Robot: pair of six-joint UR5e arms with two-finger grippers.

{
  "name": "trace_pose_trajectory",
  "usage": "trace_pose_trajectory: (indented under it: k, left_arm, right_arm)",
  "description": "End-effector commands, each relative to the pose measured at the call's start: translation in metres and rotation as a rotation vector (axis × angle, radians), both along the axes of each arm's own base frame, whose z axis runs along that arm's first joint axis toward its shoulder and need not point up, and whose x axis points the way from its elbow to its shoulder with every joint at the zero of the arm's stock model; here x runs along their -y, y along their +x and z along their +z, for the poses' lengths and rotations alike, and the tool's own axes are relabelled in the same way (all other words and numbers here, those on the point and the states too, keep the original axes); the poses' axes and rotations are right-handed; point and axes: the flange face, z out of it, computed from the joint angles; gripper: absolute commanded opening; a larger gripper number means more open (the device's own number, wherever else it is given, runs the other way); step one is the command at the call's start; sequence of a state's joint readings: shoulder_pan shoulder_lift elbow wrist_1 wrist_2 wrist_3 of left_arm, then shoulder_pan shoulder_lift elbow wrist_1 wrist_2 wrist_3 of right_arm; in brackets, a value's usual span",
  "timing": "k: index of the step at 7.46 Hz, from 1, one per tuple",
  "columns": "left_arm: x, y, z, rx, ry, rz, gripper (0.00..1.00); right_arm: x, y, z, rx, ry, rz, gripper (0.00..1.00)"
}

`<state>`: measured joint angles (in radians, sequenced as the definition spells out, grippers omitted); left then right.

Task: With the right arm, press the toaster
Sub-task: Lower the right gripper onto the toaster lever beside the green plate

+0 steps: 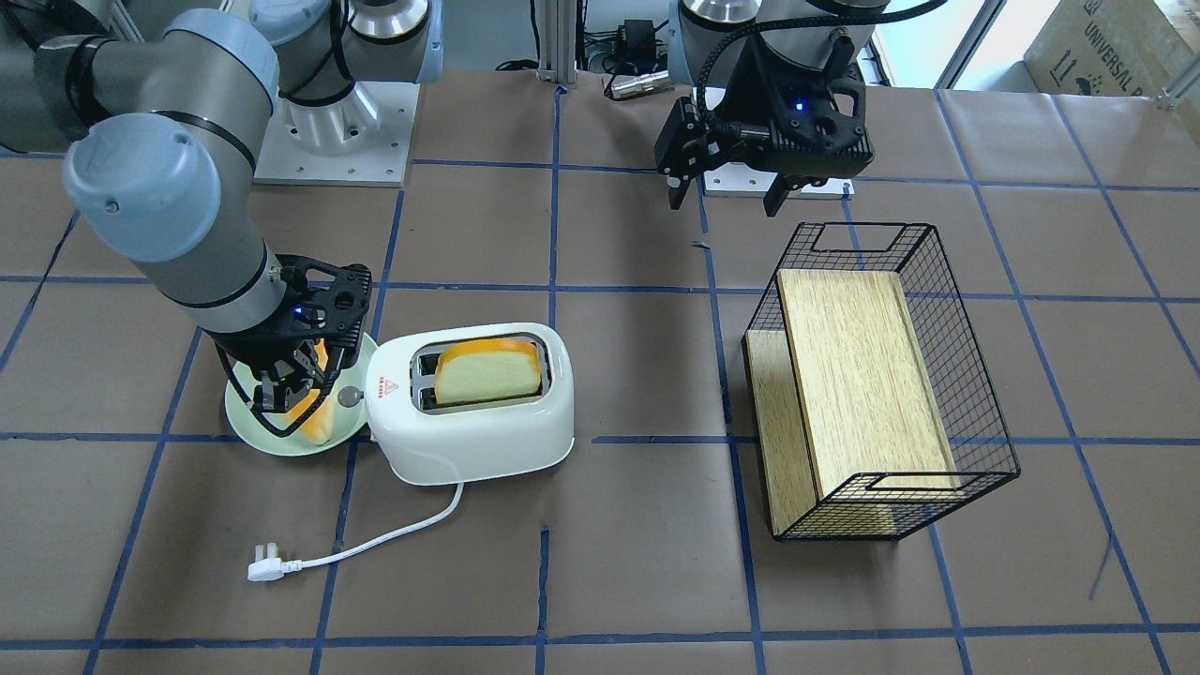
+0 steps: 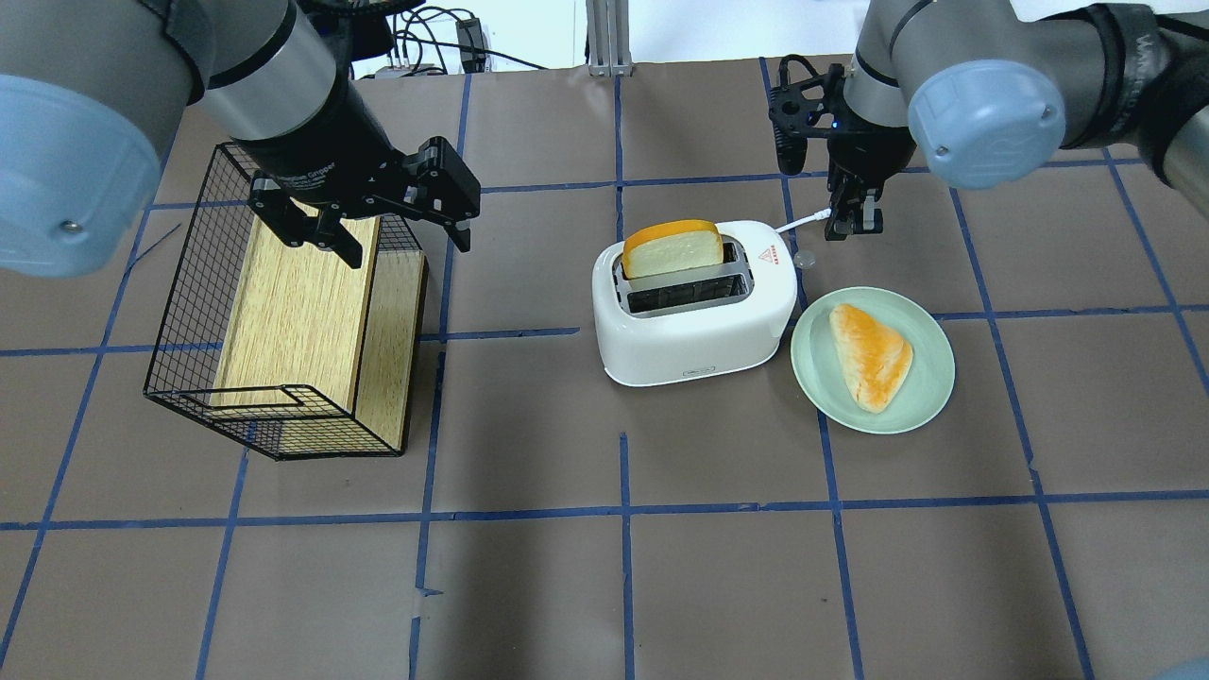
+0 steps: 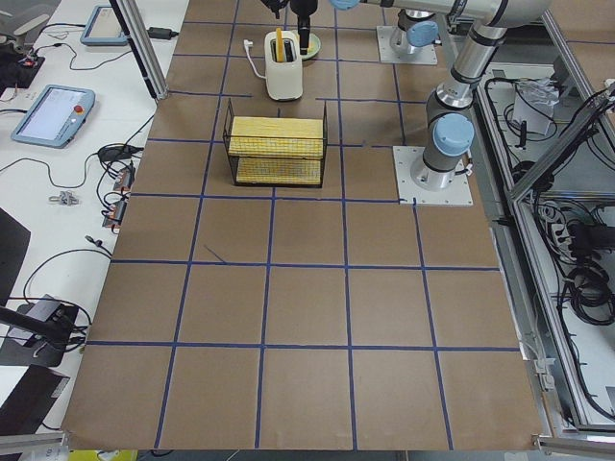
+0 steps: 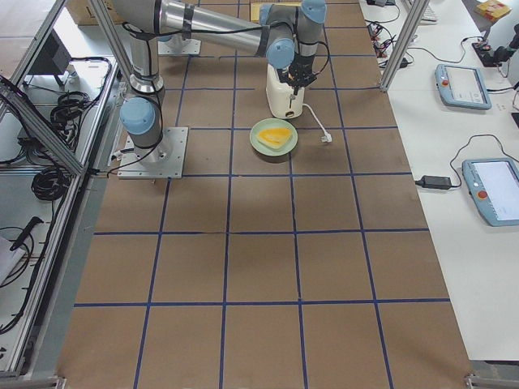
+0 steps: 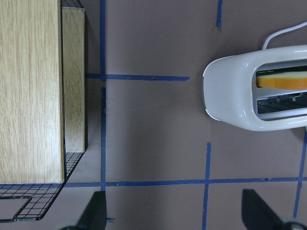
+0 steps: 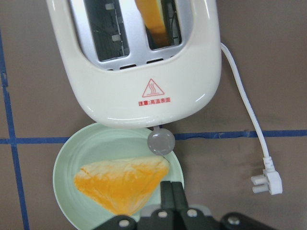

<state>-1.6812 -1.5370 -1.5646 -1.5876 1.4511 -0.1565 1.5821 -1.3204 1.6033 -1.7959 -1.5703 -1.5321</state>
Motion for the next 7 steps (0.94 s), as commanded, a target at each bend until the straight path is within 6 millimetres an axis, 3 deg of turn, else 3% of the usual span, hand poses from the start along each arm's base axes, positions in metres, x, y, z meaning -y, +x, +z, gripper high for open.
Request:
trace_pose_trajectory:
  k: [1,4,7]
  left_arm:
    - [0.000,0.000,0.001,0.000,-0.001,0.000,1.00]
    - [0.000,0.000,0.000,0.000,0.000,0.000,1.00]
    - [0.000,0.000,0.000,0.000,0.000,0.000,1.00]
  right_arm:
    - [0.003,0.003,-0.012,0.006,-0.024,0.006,0.09]
    - [-0.003,0.012,-0.024,0.008,-0.010,0.022,0.09]
    - [0.003,0.019,-0.039,0.007,-0.026,0.046,0.10]
